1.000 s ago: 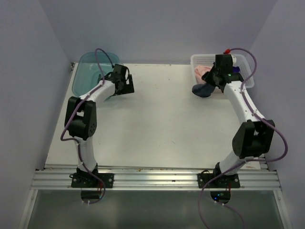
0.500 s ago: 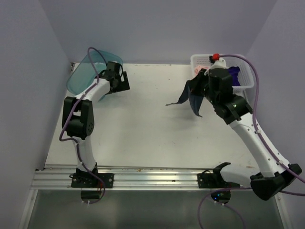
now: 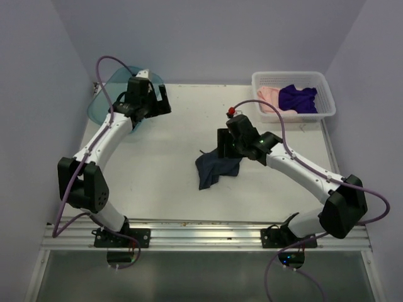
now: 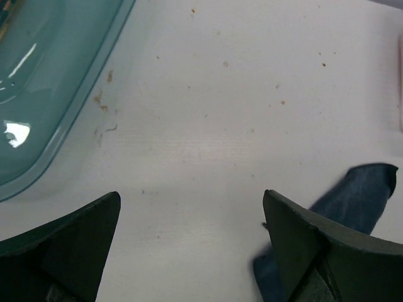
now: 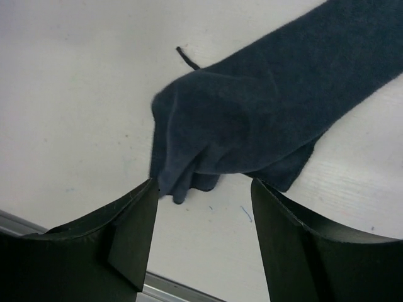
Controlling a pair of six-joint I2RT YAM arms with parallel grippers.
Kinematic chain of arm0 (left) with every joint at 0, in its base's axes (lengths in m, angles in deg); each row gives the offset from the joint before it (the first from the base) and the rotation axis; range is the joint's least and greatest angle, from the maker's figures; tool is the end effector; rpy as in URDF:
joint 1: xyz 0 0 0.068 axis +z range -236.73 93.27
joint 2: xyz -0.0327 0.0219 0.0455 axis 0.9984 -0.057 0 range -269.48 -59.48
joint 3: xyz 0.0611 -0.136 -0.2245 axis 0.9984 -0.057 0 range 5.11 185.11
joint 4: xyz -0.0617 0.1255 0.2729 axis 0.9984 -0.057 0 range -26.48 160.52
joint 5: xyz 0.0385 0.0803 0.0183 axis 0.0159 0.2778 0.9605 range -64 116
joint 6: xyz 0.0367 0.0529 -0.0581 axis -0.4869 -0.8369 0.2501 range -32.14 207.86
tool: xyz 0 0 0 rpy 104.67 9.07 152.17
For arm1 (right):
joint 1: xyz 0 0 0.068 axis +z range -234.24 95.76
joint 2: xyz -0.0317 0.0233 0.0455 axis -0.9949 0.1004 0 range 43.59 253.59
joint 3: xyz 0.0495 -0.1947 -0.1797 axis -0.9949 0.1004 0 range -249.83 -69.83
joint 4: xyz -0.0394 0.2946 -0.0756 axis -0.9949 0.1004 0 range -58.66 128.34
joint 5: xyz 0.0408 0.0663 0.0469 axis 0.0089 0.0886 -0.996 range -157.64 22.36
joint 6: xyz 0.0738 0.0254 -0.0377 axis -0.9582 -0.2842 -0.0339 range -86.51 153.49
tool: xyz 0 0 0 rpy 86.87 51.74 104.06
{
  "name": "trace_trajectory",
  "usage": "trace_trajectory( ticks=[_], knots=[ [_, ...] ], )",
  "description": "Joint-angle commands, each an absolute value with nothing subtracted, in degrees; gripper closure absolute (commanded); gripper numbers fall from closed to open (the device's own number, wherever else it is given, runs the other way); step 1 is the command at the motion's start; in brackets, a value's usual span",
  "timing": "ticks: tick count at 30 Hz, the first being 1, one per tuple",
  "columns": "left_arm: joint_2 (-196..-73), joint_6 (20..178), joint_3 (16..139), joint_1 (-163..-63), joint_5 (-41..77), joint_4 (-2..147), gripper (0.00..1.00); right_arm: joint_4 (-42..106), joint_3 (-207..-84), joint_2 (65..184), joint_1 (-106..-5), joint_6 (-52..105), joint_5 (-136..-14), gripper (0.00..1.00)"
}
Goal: Roll the towels
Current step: Move the towel to the center of the board
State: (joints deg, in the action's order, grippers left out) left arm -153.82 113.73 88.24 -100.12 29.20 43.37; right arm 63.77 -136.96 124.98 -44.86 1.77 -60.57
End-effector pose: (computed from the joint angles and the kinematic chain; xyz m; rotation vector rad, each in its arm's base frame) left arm 0.4451 -0.1015 0.2818 -0.2755 2.2403 -0.3074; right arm 0.3016 0.2353 0.2481 -0.1024 2.4212 0.4376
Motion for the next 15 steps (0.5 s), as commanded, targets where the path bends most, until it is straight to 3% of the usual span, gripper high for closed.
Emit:
trace_trajectory(
  ticks=[1, 7, 15],
  knots=[
    [-151.16, 113.09, 84.05, -104.47, 26.27, 43.89, 0.01, 66.15, -135.49, 119.37, -45.65, 3.7, -56.05, 0.36],
    [-149.39, 116.07, 74.82, -115.72, 23.54, 45.73, 0.03, 63.08, -125.04, 115.66, -57.25, 2.03, -62.45, 0.52],
    [-145.53, 121.87, 60.06, -125.13, 21.26, 50.65, 0.08, 58.78, -119.93, 122.33, -57.61, 2.2, -67.46, 0.5]
  ],
)
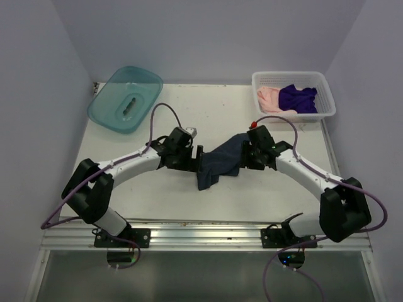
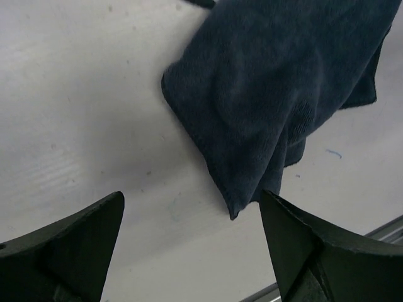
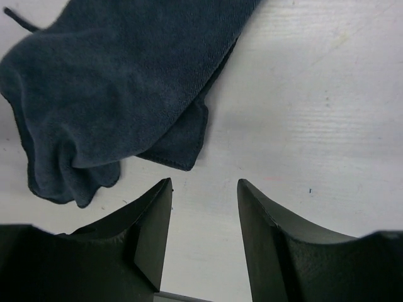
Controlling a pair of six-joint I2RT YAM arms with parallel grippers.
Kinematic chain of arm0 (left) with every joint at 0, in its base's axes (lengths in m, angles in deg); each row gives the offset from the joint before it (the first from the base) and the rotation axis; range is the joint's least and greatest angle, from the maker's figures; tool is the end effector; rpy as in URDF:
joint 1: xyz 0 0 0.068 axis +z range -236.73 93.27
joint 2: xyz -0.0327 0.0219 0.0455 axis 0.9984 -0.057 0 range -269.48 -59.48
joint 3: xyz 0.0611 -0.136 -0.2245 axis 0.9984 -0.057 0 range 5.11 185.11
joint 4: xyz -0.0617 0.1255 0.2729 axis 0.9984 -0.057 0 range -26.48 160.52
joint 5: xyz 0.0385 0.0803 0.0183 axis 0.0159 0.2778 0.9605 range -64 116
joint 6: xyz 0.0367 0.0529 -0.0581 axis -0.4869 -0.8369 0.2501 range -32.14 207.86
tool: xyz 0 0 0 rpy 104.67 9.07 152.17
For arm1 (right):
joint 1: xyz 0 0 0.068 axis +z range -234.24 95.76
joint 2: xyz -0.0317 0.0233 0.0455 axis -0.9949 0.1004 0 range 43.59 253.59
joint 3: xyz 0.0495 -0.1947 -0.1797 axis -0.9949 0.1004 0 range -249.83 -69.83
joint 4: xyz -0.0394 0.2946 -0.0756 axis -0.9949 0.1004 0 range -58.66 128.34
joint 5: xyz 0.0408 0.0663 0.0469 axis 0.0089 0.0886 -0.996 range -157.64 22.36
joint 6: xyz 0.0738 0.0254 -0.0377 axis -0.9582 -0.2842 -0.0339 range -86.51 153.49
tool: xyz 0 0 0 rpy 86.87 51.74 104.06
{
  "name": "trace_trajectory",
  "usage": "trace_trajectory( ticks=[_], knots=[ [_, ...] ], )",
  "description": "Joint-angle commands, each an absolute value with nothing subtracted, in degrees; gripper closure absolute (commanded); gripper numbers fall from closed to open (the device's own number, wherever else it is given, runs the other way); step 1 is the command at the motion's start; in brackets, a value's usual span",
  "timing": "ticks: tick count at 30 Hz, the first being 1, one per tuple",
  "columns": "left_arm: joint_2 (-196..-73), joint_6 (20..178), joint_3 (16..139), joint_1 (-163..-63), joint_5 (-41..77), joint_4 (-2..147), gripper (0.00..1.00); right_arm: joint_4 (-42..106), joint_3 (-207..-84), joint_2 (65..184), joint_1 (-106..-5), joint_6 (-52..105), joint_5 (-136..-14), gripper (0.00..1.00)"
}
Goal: Roll the towels
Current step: Move the towel to the center of the board, then flatten the towel
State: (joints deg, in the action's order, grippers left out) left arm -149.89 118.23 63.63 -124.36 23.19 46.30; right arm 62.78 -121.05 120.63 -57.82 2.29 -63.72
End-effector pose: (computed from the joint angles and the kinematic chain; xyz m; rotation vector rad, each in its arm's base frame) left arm 0.3034 -0.2386 0.1453 0.1865 2.6266 -0.5021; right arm 0.3002 0.1433 0.1675 0.1344 2.5904 0.2895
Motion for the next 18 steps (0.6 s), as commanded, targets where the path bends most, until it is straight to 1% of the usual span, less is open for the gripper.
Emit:
trace_trajectory(
  ticks=[1, 8, 13, 17, 18],
  knots=[
    [-145.09, 122.14, 58.91, -125.31, 19.17, 52.66, 0.08, 58.33, -119.75, 123.04, -57.61, 2.29, -67.38, 0.5],
    [-149.65, 124.6, 55.21, -128.12, 15.54, 57.69, 0.12, 54.2, -120.27, 130.33, -57.61, 2.73, -70.89, 0.5],
    [-152.81, 126.18, 54.86, -129.18, 16.24, 59.36, 0.16, 52.18, -121.16, 134.81, -57.61, 2.73, -71.68, 0.51],
    [-153.96, 126.8, 54.15, -129.62, 18.0, 59.8, 0.23, 50.68, -120.99, 136.84, -57.52, 1.86, -72.38, 0.55],
    [-154.14, 126.71, 54.15, -129.71, 18.96, 59.8, 0.27, 50.07, -120.72, 136.93, -57.61, 1.33, -72.39, 0.59]
  ],
)
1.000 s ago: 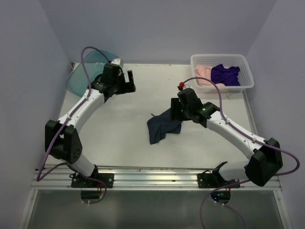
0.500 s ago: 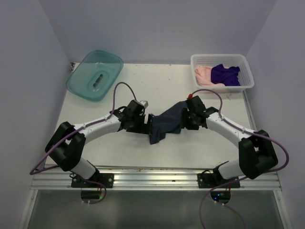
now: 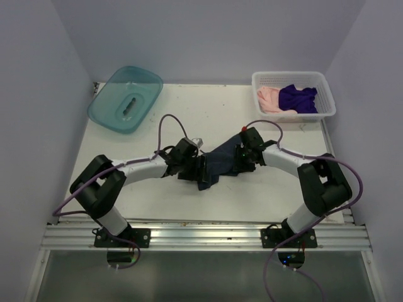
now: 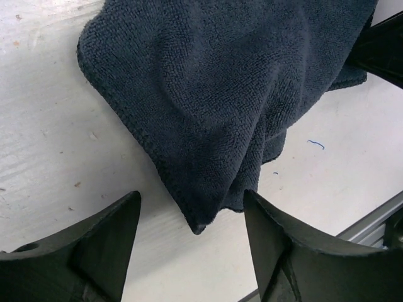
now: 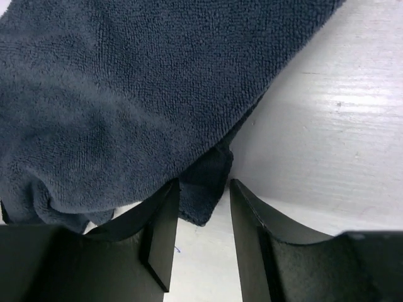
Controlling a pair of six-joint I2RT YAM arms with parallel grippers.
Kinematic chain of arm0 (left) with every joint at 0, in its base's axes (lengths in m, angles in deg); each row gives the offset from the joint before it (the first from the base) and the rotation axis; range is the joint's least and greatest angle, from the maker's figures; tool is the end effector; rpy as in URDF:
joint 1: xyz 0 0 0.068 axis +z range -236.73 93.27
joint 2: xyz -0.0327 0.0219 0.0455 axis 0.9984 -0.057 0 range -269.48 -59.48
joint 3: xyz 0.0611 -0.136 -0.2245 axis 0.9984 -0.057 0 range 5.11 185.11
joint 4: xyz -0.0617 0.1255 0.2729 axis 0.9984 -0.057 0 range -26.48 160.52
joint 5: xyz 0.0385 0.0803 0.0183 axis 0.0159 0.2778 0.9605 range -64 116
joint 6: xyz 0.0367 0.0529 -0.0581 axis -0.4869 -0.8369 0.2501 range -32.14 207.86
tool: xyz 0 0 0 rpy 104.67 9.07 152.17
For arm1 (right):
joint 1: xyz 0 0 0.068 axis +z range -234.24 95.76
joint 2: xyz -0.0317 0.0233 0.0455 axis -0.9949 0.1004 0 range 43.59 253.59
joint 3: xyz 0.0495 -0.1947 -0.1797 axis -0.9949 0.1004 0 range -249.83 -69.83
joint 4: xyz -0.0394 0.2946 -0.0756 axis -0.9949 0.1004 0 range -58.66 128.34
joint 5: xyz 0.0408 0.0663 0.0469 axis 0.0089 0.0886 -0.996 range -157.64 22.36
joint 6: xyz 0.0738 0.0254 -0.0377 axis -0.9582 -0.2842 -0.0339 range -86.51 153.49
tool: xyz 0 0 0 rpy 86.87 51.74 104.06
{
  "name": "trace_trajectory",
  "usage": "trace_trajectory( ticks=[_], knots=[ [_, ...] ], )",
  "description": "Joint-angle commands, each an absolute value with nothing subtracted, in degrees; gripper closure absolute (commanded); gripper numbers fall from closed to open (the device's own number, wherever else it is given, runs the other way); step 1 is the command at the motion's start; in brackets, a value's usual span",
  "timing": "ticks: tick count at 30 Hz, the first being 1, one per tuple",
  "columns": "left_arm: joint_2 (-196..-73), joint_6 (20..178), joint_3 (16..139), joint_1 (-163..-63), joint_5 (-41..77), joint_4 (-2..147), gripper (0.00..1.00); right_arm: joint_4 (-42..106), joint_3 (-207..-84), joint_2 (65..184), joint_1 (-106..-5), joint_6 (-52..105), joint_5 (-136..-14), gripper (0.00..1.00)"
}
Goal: Roll the towels
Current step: Flatten the towel
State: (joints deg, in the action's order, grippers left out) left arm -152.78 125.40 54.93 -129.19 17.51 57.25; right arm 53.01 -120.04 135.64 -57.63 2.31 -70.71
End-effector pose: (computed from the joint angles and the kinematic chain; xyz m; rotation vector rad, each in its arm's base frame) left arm 0.2659 -0.2586 0.0904 0.1765 2.7056 -0.6743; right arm 0.3153 0.1625 0.0887 0.0920 2.7362 0.3757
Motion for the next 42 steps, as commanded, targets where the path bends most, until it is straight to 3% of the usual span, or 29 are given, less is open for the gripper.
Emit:
trace_trajectory(
  ticks=[1, 2, 3, 6, 8, 9, 12, 19, 28, 31, 36, 42],
  knots=[
    [-154.31, 126.71, 54.24, -129.8, 19.23, 59.71, 0.31, 49.8, -120.54, 137.02, -57.61, 1.15, -72.3, 0.62],
    [-154.49, 126.8, 54.33, -129.8, 19.58, 59.8, 0.33, 49.63, -120.11, 137.02, -57.52, 0.71, -71.95, 0.65],
    [-154.66, 126.89, 54.42, -129.8, 19.67, 59.8, 0.45, 49.45, -120.01, 136.93, -57.61, 0.27, -71.86, 0.78],
    [-155.02, 126.89, 54.51, -129.8, 19.23, 59.8, 0.65, 49.97, -119.66, 135.36, -57.61, -0.69, -70.81, 1.0],
    [-154.4, 126.8, 54.59, -129.8, 19.67, 59.36, 0.73, 50.24, -119.22, 133.78, -57.61, -1.13, -69.75, 1.0],
    [-154.14, 126.8, 54.77, -129.8, 19.76, 59.19, 0.84, 50.76, -119.22, 132.11, -57.61, -1.48, -68.27, 1.0],
    [-152.91, 126.28, 56.26, -129.54, 20.99, 57.52, 1.0, 52.6, -120.18, 128.69, -57.52, -1.49, -66.07, 1.0],
    [-150.27, 122.07, 66.79, -123.39, 17.84, 52.78, 1.0, 55.95, -130.63, 127.87, -60.76, 2.02, -62.1, 1.0],
    [-154.22, 115.11, 100.62, -112.31, 17.21, 43.39, 1.0, 61.75, -167.07, 134.9, -67.62, 6.07, -64.83, 1.0],
    [-153.44, 114.76, 106.8, -110.99, 16.25, 43.27, 1.0, 62.54, -170.72, 134.12, -67.71, 7.12, -64.56, 1.0],
    [-147.48, 115.37, 99.09, -109.5, 15.02, 46.08, 1.0, 60.53, -161.26, 126.49, -67.71, 7.3, -65.09, 1.0],
    [-139.65, 117.99, 75.02, -109.32, 14.76, 50.65, 1.0, 58.95, -135.52, 117.08, -67.63, 5.64, -65.8, 1.0]
  ],
)
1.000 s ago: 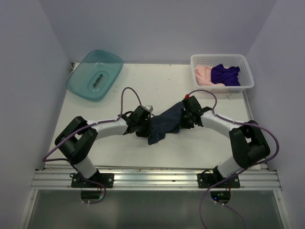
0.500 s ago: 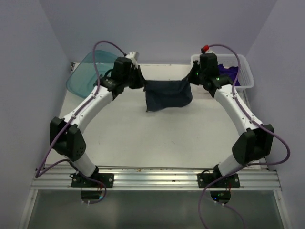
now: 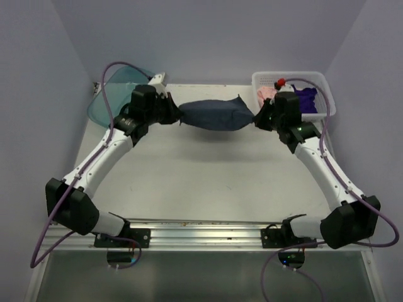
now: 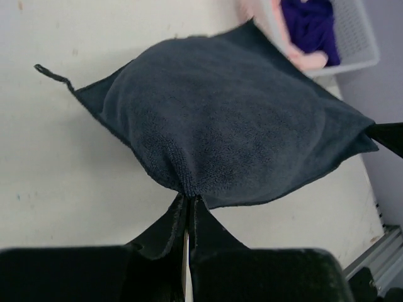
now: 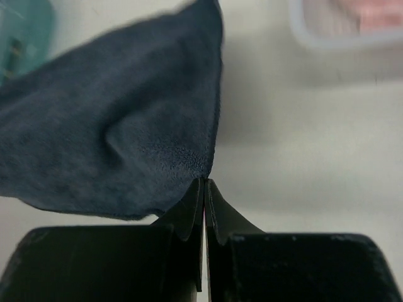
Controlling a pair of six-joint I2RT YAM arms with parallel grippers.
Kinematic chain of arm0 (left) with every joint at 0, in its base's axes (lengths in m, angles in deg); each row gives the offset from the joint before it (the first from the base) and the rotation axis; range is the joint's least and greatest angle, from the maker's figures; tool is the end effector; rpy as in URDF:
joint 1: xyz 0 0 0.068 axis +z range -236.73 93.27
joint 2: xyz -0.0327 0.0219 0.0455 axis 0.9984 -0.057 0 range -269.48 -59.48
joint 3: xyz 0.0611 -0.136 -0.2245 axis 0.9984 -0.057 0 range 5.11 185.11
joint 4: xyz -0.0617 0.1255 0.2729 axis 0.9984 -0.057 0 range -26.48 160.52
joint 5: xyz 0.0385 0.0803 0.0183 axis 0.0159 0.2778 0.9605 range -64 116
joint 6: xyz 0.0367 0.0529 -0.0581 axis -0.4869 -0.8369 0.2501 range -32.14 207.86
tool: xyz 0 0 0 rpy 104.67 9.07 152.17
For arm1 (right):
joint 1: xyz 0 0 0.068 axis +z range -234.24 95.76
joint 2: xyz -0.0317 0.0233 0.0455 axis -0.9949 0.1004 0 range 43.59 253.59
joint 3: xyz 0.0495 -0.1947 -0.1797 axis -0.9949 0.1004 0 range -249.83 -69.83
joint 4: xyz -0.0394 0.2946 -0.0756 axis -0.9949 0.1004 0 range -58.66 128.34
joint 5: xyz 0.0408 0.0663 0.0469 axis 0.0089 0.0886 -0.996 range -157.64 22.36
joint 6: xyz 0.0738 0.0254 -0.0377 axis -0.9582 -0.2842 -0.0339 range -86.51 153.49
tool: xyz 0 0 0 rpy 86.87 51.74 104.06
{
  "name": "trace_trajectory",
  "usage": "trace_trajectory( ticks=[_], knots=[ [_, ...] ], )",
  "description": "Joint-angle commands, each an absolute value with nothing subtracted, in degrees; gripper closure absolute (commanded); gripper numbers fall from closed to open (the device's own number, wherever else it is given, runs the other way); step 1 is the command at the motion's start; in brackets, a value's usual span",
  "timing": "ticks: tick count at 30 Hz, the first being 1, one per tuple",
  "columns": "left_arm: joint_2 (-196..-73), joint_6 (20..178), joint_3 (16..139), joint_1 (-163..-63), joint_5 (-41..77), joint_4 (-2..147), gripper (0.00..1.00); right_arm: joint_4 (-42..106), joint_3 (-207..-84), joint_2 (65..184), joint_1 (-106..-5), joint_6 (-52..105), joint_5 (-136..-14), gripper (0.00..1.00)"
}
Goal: Roll the towels
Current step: Flatten the towel
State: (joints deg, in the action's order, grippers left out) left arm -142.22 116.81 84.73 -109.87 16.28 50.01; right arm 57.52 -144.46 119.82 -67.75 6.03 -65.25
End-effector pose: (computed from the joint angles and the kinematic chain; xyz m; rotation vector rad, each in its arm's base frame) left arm 0.3808 -0.1768 0.3560 0.0101 2.0569 -0.7465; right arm 0.3706 0.1063 0.3483 0.2253 2.0709 0.4302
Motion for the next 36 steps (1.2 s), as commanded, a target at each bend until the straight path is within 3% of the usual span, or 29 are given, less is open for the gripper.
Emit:
trace_trajectory(
  ticks=[1, 2, 3, 4, 5, 6, 8, 19, 23, 29, 36],
  knots=[
    [-139.29, 118.88, 68.02, -109.41, 13.79, 52.58, 1.0, 59.2, -128.61, 114.63, -67.63, 5.2, -65.53, 1.0],
    [-138.94, 119.85, 64.47, -109.32, 12.74, 54.07, 1.0, 59.55, -125.41, 113.74, -67.63, 4.06, -64.14, 0.99],
    [-139.37, 121.6, 58.78, -109.41, 10.73, 56.7, 0.99, 59.73, -119.55, 112.34, -67.71, 3.79, -64.21, 0.91],
    [-139.98, 122.48, 56.9, -109.41, 10.27, 57.25, 0.85, 59.99, -117.14, 112.06, -67.71, 3.35, -64.21, 0.83],
    [-140.77, 123.36, 55.49, -109.41, 9.92, 57.6, 0.46, 60.52, -115.11, 111.71, -67.63, 2.39, -63.43, 0.75],
    [-142.78, 123.55, 54.6, -109.41, 9.92, 57.87, 0.35, 61.05, -113.44, 111.53, -67.63, 2.03, -62.99, 0.73],
    [-144.29, 123.55, 53.89, -109.41, 9.65, 57.61, 0.3, 62.01, -110.53, 110.75, -67.63, 1.07, -61.58, 0.69],
    [-141.13, 123.89, 49.6, -111.42, 17.11, 52.33, 0.39, 61.05, -110.52, 109.86, -67.71, -0.87, -64.11, 0.58],
    [-140.86, 127.31, 46.95, -116.96, 20.64, 52.33, 0.34, 59.03, -109.12, 110.56, -67.54, -2.01, -65.7, 0.48],
    [-143.85, 132.15, 44.58, -121.35, 20.55, 55.41, 0.38, 59.03, -108.41, 111.53, -66.4, -2.72, -65.62, 0.38],
    [-142.88, 134.27, 43.78, -121.45, 24.42, 55.76, 0.44, 58.68, -107.36, 111.62, -64.91, -3.68, -65.09, 0.38]
  ],
)
